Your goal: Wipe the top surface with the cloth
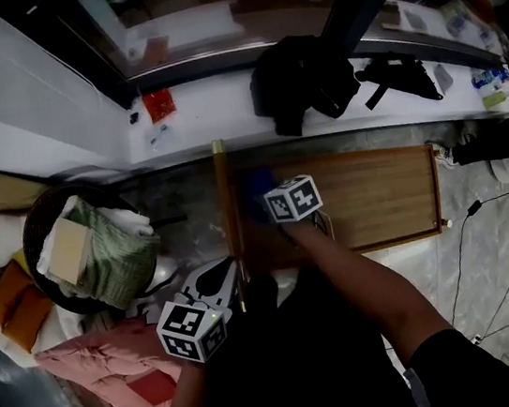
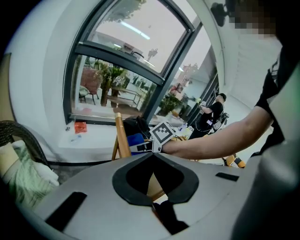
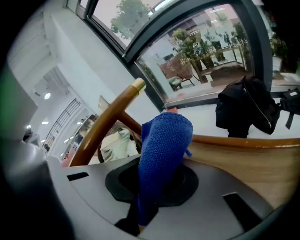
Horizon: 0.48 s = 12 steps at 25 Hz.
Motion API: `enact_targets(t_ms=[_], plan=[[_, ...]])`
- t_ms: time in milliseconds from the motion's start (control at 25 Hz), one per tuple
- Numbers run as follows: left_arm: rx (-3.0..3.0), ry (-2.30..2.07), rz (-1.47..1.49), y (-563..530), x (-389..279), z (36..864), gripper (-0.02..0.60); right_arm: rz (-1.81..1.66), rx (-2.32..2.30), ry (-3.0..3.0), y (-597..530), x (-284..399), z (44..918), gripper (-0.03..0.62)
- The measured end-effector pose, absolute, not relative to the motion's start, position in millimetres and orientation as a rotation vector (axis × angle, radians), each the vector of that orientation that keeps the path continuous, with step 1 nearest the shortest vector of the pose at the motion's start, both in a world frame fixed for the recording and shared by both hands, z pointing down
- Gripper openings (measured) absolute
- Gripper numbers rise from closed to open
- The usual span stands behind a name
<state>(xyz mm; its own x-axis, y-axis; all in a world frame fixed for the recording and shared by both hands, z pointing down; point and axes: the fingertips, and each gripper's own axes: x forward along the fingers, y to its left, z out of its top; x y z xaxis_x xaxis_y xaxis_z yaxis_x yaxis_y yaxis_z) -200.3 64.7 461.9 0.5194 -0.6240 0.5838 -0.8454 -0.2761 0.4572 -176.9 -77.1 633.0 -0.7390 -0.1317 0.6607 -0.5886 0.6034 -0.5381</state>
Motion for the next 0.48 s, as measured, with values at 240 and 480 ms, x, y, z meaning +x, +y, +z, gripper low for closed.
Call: enact_targets(t_ms=[240, 480], plan=[[1.987, -1.214, 0.37, 73.7, -218.5, 465.2, 0.009, 1.069, 0.583, -2.198, -67.6, -192.3, 657.1, 0.057], [1.979, -1.221, 0.371, 75.0, -225.2, 466.1, 0.009, 0.997, 0.562, -2.163, -68.2, -191.5, 669.7, 0.057]])
